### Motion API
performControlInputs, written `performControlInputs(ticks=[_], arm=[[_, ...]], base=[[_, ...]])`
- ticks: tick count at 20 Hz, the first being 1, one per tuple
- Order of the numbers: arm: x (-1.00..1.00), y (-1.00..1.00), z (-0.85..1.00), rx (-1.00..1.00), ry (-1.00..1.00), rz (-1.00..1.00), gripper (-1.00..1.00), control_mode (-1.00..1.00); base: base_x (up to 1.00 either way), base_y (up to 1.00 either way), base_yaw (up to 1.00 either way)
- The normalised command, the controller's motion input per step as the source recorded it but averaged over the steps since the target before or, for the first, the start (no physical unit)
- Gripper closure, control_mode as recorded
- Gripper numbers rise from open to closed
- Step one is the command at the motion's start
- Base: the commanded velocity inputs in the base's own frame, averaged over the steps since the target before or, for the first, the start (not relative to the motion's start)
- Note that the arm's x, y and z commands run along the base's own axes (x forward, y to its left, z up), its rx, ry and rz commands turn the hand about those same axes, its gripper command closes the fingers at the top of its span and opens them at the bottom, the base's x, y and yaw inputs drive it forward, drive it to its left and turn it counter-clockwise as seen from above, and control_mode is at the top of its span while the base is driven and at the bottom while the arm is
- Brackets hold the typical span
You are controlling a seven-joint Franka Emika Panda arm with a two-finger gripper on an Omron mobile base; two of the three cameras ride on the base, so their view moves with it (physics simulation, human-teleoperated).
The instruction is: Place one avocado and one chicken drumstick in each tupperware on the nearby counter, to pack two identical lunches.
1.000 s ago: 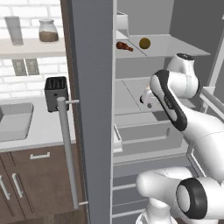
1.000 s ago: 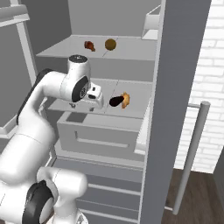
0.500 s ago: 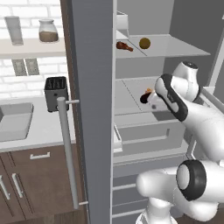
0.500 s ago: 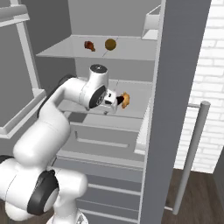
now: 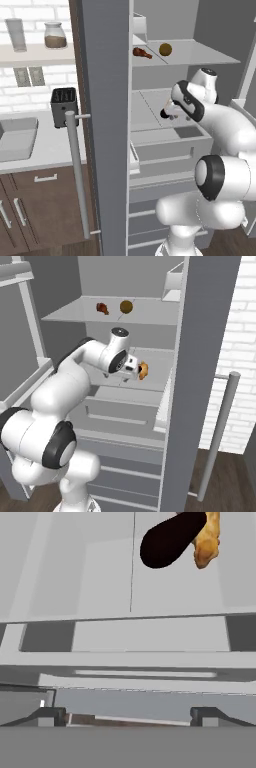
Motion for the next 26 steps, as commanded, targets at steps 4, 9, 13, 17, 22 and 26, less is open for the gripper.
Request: performControlInputs(ticks=[4,9,13,17,22,26], arm=[[0.32,-0.01,-0.14,0.00,0.01,-0.09,-1.00,-1.00],[0.11,-0.09,-0.11,0.02,0.00,-0.08,-1.00,-1.00],[0.08,0.00,-0.15,0.00,-0.08,-0.13,-1.00,-1.00],[0.23,0.06,-0.29,0.00,-0.09,-0.33,-1.00,-1.00],[0.33,0.12,-0.05,0.00,-0.01,-0.28,-1.00,-1.00],[0.44,0.00,0.00,0.08,0.00,-0.13,-1.00,-1.00]], base=[[0.00,0.00,0.00],[0.00,0.00,0.00],[0.00,0.00,0.00],[0.00,0.00,0.00],[0.00,0.00,0.00],[0.00,0.00,0.00]])
